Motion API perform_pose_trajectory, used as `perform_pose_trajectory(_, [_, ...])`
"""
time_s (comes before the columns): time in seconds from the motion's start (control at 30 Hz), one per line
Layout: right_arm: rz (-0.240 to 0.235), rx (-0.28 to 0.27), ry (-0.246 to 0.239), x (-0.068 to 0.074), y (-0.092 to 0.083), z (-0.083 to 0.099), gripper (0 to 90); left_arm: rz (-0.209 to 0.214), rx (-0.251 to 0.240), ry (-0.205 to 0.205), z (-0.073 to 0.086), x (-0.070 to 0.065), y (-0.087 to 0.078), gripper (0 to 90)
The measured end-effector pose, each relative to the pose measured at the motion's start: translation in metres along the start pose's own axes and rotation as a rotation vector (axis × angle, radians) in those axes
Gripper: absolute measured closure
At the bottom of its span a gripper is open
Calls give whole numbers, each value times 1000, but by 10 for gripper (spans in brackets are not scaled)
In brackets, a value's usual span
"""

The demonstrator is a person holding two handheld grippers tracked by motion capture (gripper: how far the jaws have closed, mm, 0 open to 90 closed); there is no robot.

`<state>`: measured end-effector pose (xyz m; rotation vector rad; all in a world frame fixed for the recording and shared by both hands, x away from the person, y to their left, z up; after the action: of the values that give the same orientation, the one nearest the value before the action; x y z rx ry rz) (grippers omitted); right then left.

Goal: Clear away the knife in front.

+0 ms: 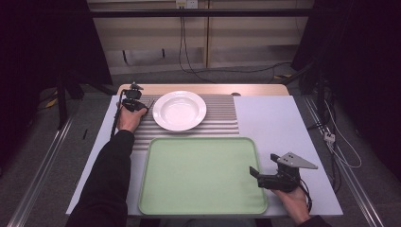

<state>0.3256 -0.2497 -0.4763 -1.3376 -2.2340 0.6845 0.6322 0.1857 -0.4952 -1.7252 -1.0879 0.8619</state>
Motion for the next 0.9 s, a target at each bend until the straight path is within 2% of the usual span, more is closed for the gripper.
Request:
perform_pose_trajectory(0.03, [0,1,-1,0,0,0,27,0,-5,-11,0,0,0,800])
perform_pose_trajectory(0.27, [6,0,0,0,0,-1,28,-10,-3,2,1,-1,-1,802])
perform_pose_trajectory(0.5, [7,0,2,0,0,0,28,3,-7,2,3,-2,-4,802])
perform_pose_trajectory(0.9, [9,4,-3,1,1,-1,28,16,-41,21,12,4,-20,802])
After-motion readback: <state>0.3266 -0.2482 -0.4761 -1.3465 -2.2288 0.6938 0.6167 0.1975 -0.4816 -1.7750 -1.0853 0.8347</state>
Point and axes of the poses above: each handheld gripper's, and its own axes: y roughly forward along the jaws, z roughly out of its underside, x roughly to its left, the point moved 6 cm from there along y, roughly forward along the jaws, and after that the axes turned 11 degrees about x, right-handed, at the moved point
